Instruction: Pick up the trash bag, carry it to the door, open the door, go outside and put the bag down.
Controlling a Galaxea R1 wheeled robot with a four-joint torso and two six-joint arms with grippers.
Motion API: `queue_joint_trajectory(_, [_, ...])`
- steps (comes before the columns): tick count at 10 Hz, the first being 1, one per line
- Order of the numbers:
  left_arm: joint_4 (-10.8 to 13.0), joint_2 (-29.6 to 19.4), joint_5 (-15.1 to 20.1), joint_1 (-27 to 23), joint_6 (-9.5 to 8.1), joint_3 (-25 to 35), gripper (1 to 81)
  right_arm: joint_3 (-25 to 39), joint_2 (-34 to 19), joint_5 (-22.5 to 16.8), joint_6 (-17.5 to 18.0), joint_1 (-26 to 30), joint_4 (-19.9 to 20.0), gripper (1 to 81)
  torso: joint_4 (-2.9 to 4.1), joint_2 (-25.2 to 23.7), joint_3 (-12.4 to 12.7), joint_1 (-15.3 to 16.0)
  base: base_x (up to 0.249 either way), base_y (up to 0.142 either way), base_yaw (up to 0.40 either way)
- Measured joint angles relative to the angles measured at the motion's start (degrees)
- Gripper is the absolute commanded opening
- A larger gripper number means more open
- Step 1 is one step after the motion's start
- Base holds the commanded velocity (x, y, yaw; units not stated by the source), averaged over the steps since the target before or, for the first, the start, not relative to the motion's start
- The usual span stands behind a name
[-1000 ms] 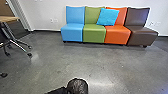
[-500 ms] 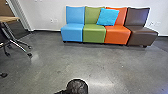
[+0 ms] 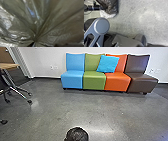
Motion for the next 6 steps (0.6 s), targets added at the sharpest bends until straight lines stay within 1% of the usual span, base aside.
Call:
queue_joint_trajectory(1, [-0.02, 0.0, -0.12, -0.3, 0.02, -0.09, 81.1, -0.02, 0.15, 0.06, 0.0, -0.02, -0.02, 81.1, 0.0, -0.02, -0.81, 0.0, 0.0, 0.0, 0.0])
queue_joint_trajectory(3, [-0.24, -0.02, -0.91, -0.72, 0.05, -0.15, 81.1, -0.24, 0.65, 0.22, 0.0, 0.0, -0.02, 81.1, 0.0, -0.02, -3.95, 0.0, 0.0, 0.0, 0.0])
queue_joint_trajectory(5, [-0.45, 0.15, -3.39, -0.41, 0.07, -0.12, 81.1, -0.35, 0.95, 0.41, 0.0, 0.02, -0.02, 81.1, 0.0, -0.02, -5.0, 0.02, 0.0, 0.0, 0.0])
queue_joint_trajectory(6, [-0.5, 0.3, -4.24, -0.05, 0.05, -0.12, 81.1, -0.77, 1.16, 0.3, 0.0, 0.0, -0.04, 81.1, 0.0, -0.02, -5.02, 0.05, 0.0, 0.0, 0.0])
